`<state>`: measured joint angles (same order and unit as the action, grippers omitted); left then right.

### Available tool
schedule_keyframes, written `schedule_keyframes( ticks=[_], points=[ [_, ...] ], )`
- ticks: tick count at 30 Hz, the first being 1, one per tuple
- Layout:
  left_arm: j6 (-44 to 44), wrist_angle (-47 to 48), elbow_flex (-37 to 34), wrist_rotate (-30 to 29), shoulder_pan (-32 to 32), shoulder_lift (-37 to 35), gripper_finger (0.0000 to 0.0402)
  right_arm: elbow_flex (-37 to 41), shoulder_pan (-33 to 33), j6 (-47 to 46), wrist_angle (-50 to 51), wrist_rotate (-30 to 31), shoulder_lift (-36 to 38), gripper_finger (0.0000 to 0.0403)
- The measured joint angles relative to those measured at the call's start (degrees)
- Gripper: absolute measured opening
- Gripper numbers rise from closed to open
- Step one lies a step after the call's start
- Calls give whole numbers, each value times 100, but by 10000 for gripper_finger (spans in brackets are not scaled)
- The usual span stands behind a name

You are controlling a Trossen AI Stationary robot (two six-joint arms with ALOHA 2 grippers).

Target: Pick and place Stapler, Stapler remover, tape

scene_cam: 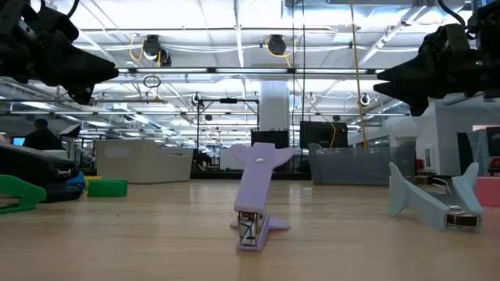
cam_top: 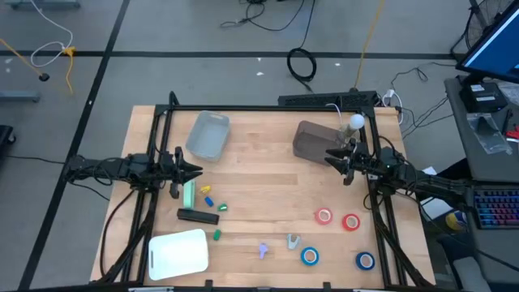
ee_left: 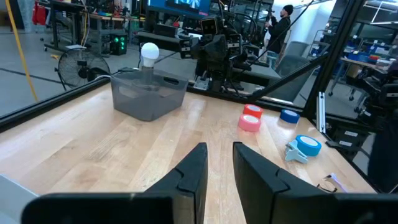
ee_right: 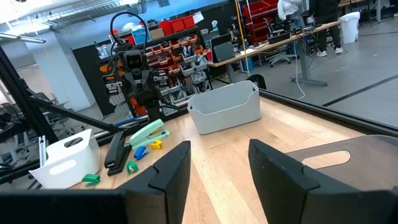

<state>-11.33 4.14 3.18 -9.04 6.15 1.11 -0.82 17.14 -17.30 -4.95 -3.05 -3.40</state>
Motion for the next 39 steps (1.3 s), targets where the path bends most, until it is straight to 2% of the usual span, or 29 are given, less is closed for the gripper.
schedule_keyframes(
  ticks=[39],
  points=[
    [0, -19, -1, -14, -2, 1, 79, 1, 1, -182, -85, 2, 1, 157]
  ],
)
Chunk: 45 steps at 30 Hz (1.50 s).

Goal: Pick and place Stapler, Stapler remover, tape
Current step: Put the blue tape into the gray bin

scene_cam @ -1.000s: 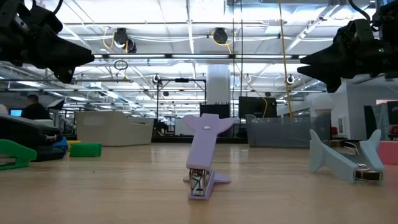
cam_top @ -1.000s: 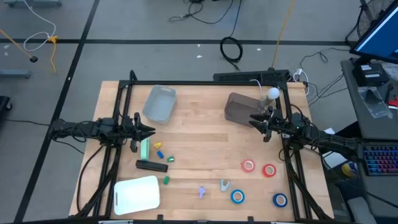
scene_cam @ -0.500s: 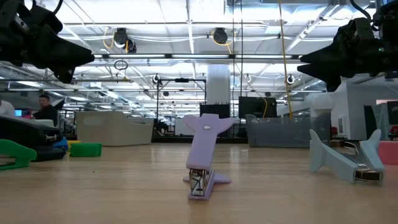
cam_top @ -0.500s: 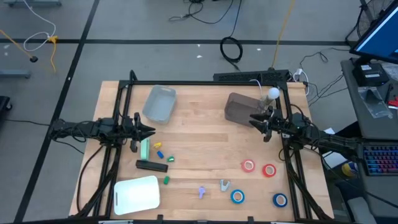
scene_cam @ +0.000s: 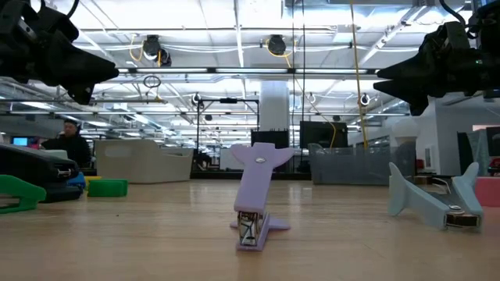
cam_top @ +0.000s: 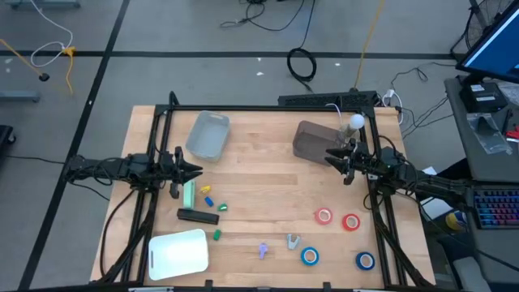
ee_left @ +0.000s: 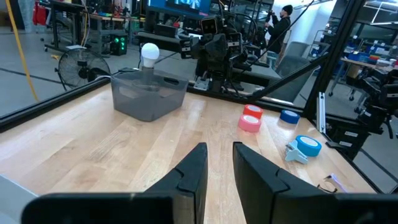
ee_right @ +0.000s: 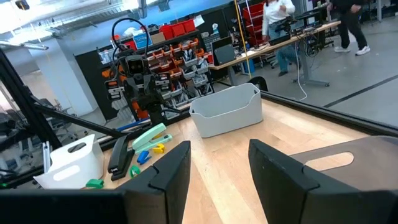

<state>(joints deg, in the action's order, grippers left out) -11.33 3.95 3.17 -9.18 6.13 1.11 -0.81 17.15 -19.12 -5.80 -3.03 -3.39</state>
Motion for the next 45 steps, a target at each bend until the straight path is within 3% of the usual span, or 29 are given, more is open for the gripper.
schedule_keyframes(
  ticks=[6, 12, 22, 33, 41, 45],
  points=[
    [-47, -406, 1, 2, 0, 1, 79, 1, -1, -194, -1, 0, -1, 157],
    [-887, -647, -1, 3, 0, -1, 79, 1, -1, -272, -1, 20, 0, 157],
    [-2055, -1236, 1, -897, 0, 1, 79, -1, -1, -423, -3, 20, -1, 157],
    [-2047, -1759, 1, -891, 85, 20, 78, -1, -1, -534, -2, 22, -1, 157],
    [-2025, -1647, 408, -895, 116, 789, 78, 0, -1, -865, -33, 22, -1, 157],
    [-2042, -954, 1002, -895, 116, 1487, 78, 1, -2, -872, -33, 22, -1, 157]
  ],
)
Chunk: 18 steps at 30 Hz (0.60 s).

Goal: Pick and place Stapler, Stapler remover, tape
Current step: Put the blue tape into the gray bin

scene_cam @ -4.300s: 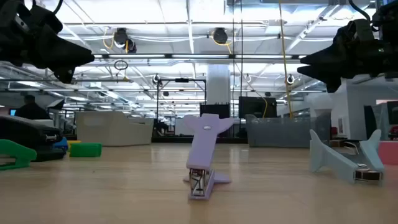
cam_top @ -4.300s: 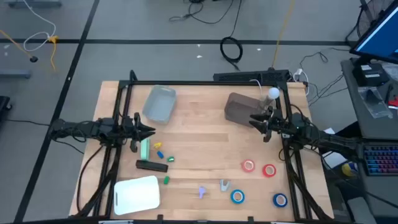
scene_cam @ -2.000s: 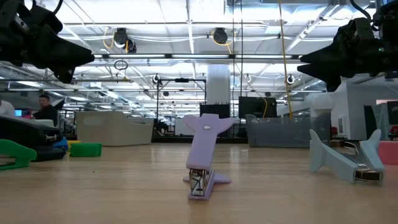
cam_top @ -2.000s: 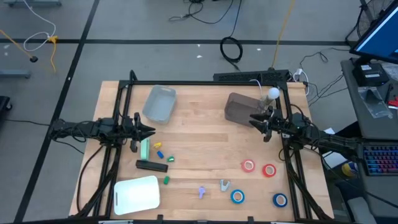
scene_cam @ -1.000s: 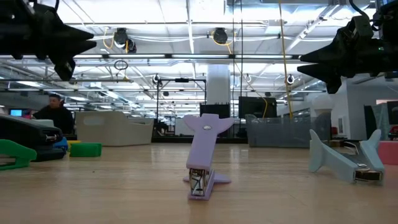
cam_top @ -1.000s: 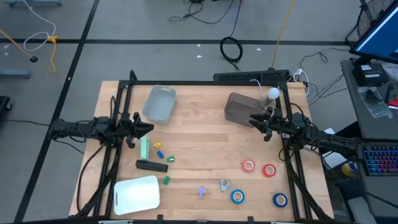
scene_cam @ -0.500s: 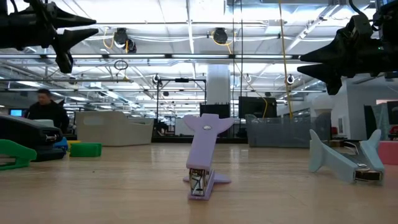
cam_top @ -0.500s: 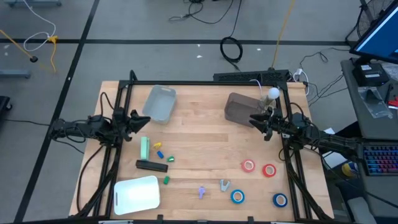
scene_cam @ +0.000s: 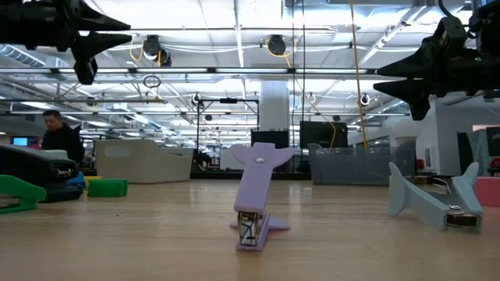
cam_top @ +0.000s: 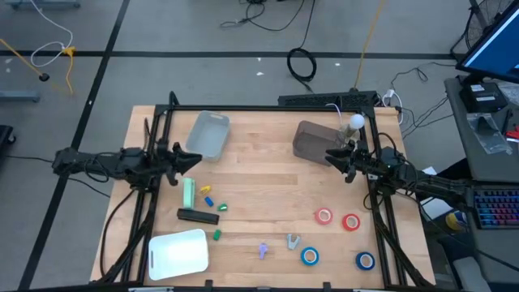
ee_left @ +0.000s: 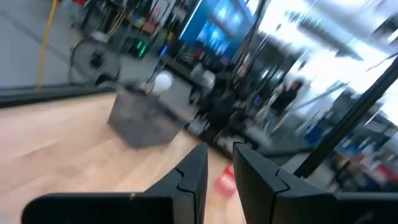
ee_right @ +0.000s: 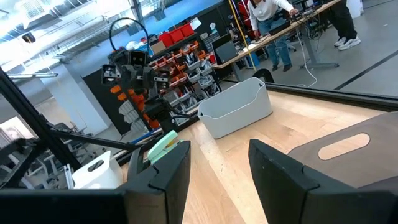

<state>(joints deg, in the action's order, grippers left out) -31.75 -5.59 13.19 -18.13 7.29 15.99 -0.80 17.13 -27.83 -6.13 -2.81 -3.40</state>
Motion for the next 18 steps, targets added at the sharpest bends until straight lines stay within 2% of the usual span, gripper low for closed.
schedule_keyframes(
  ticks=[5, 9, 14, 18],
  points=[
    [-162, 1267, 771, 7, 0, 869, 78, -1, 1, -449, -160, -10, 0, 157],
    [-157, 1982, 1055, 9, 0, 1284, 78, 0, 2, -1094, -767, -17, 0, 156],
    [-390, 2228, 1058, 16, 0, 1417, 78, -223, -4, -1045, -1857, -238, 2, 147],
    [-481, 2215, 1058, 20, 0, 1397, 78, -764, -39, -832, -1817, -683, -130, 138]
  ],
)
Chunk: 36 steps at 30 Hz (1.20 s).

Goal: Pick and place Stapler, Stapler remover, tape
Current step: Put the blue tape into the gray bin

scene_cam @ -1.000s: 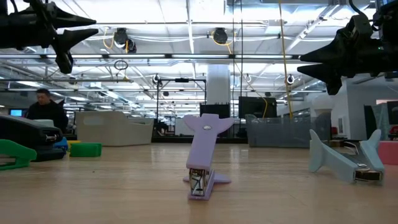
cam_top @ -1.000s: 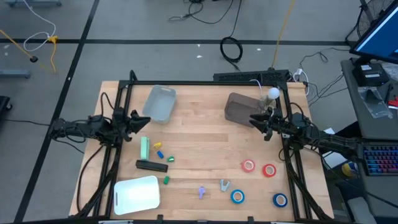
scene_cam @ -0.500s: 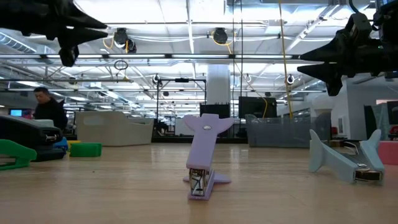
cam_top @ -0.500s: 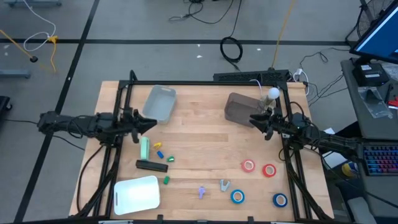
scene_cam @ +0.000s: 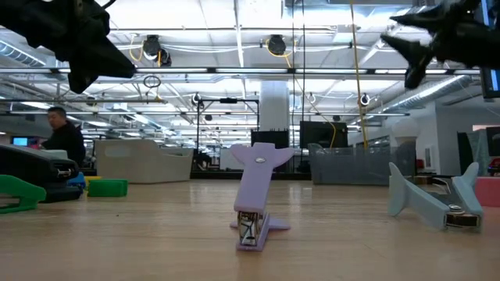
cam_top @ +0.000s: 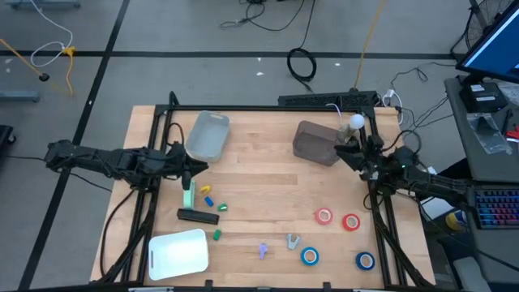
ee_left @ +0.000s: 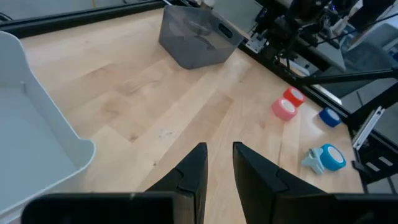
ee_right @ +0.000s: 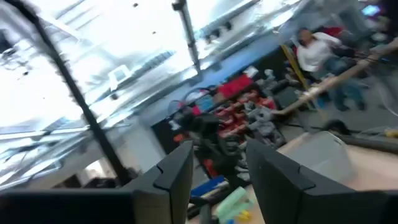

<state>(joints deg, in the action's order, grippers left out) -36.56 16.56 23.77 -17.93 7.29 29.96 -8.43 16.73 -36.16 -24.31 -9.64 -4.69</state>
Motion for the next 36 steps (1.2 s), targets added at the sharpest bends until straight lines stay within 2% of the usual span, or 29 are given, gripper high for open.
schedule_keyframes(
  ticks=[3, 8, 17, 21, 26, 33, 36],
  points=[
    [0, -9, 0, -1, 0, -1, 79, -513, -104, 180, 25, -256, -261, 132],
    [-24, -9, 0, -10, 0, 4, 79, -1304, -317, 277, 1068, -723, -1124, 123],
    [-53, -9, 0, -17, -2, 4, 79, -2985, -800, 544, 4163, -1456, -2996, 99],
    [-65, -4, 0, -18, -2, 4, 79, -3646, -1064, 331, 5800, -1839, -3650, 87],
    [6, -3, 0, -20, -2, 4, 79, -4040, -1535, -696, 7182, -2254, -4099, 75],
    [85, 7, 0, -22, -2, 4, 79, -4049, -2573, -3195, 8004, -2658, -4286, 62],
    [85, 7, 0, -22, -2, 4, 79, -4049, -3099, -4299, 8288, -2657, -4286, 57]
  ],
)
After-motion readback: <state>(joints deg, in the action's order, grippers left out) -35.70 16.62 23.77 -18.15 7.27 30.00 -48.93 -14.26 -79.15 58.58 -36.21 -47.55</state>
